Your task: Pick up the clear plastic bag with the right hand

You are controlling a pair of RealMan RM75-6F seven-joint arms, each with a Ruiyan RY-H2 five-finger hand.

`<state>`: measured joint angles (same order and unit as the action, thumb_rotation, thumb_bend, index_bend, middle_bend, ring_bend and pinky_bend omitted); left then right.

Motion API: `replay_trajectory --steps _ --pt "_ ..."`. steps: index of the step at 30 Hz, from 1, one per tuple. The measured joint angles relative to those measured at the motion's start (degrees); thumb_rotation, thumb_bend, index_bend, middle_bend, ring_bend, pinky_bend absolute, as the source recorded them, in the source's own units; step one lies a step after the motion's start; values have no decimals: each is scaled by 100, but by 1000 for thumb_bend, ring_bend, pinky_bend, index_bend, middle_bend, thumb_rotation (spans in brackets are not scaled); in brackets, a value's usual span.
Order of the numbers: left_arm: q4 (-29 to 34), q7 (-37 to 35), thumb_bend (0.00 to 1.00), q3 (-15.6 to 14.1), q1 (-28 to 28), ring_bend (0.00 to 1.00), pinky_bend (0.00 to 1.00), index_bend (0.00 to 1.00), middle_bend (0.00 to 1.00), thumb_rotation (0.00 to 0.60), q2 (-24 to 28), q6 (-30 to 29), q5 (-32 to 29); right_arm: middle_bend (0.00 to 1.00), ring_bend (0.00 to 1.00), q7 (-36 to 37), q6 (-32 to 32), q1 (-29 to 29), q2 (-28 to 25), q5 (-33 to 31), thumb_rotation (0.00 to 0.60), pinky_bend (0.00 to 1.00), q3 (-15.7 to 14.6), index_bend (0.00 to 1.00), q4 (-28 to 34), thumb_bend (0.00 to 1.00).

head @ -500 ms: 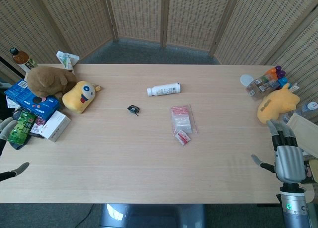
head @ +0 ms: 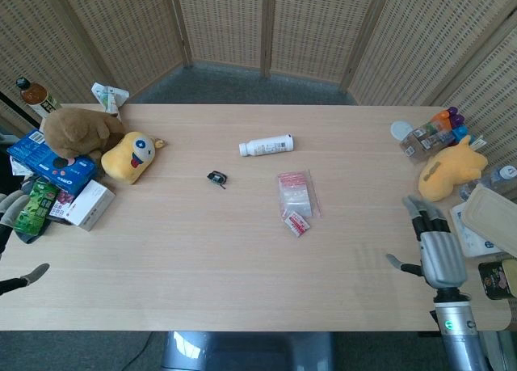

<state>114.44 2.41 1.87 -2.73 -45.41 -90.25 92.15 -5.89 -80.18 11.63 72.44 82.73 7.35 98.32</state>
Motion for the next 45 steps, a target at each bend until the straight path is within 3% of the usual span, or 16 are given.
replay_trajectory --steps 11,19,31,38,45 --pt "-118 68 61 19 -135 0 0 0 0 600 -130 382 -345 0 0 570 2238 1485 355 -314 600 0 308 0 -164 0" --pt "-254 231 61 66 -227 0 0 0 0 600 -249 586 -656 0 0 953 3283 2485 1000 -350 600 0 406 0 -1281 0" --pt "-421 438 59 128 -330 0 0 0 0 600 -417 788 -1006 0 0 2127 3676 3157 1995 283 600 0 65 0 -3338 0" --pt "-469 494 59 132 -368 0 0 0 0 600 -473 864 -1079 0 0 2404 3602 3341 2294 484 600 0 -148 0 -3767 0" --pt "-507 547 59 128 -390 0 0 0 0 600 -510 902 -1138 0 0 2401 3753 3626 2604 287 600 0 40 0 -4184 0"
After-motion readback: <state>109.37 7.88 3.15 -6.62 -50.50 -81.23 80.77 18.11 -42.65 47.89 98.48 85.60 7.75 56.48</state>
